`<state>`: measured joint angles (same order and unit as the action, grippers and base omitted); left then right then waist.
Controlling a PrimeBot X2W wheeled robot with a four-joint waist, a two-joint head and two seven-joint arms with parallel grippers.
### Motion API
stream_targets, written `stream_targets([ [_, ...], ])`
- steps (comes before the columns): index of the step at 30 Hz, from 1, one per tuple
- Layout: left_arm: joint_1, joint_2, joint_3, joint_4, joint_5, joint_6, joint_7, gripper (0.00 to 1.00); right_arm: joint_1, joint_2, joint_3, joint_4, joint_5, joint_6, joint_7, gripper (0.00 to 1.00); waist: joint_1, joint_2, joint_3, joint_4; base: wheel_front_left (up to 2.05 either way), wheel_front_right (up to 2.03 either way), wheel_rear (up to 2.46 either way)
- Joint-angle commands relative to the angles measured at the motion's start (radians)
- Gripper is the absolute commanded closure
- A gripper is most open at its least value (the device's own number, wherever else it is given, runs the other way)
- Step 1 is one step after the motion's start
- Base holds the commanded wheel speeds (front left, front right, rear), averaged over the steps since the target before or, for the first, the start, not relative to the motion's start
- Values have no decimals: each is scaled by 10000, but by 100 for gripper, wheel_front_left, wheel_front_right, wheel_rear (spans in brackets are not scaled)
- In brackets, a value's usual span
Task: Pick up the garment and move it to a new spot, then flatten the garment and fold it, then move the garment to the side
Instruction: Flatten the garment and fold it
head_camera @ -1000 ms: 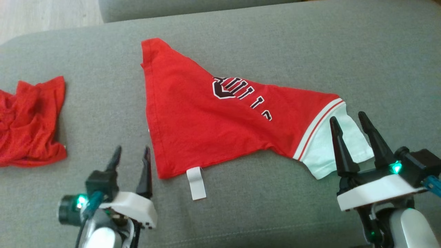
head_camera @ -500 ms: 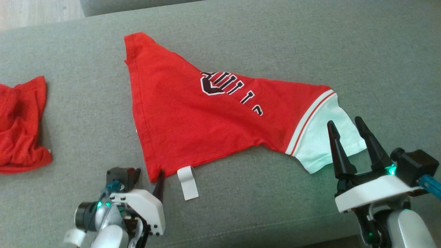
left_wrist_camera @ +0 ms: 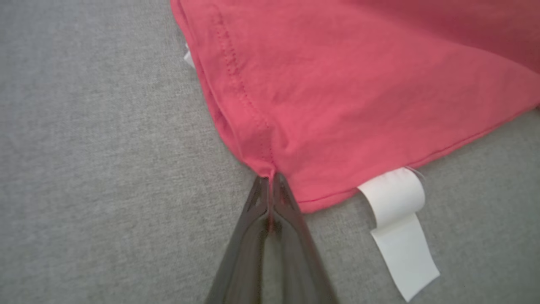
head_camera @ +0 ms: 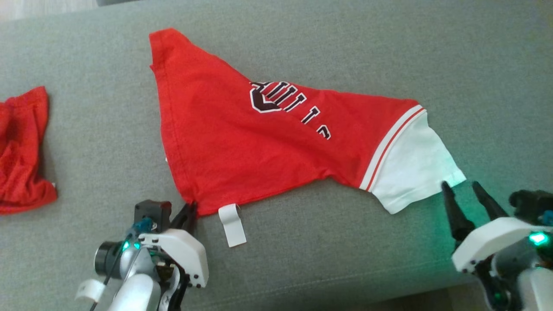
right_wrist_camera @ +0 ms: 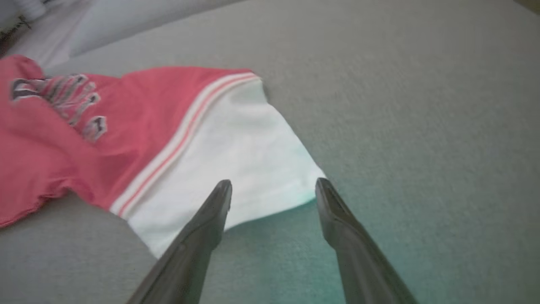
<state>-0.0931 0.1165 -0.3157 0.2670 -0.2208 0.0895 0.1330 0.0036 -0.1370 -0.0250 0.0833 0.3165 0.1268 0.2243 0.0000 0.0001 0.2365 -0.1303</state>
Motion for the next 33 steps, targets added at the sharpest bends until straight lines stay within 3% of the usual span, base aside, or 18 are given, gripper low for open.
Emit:
stream_targets([
  [1,-421,129,200,-181,82,95,5,100,-427,-275,-22,-119,171,39,266,0,0,-1,159,19,0,0,0],
  [12,-820,223,141,-559,172,203,-130,100,-1368,-639,-562,1068,537,39,1511,0,0,-1,876,157,0,0,0],
  [13,-832,231,153,-580,166,219,-159,100,-1405,-644,-524,1156,622,39,1601,15,0,-1,898,169,0,0,0],
  [14,-837,242,172,-608,155,238,-198,100,-1435,-647,-495,1211,722,39,1658,48,0,-1,917,176,0,0,0],
  [16,-841,274,221,-663,142,286,-286,100,-1466,-686,-437,1307,886,39,1761,100,0,-1,941,181,0,0,0],
  [24,-907,386,477,-1097,141,520,-1057,100,-1447,-922,-337,660,1230,39,1017,100,0,-1,724,153,0,0,0],
  [33,-1187,870,865,-3394,513,802,-2111,100,-1333,-1341,-300,-1928,1044,39,-343,100,0,-1,-183,168,0,0,0],
])
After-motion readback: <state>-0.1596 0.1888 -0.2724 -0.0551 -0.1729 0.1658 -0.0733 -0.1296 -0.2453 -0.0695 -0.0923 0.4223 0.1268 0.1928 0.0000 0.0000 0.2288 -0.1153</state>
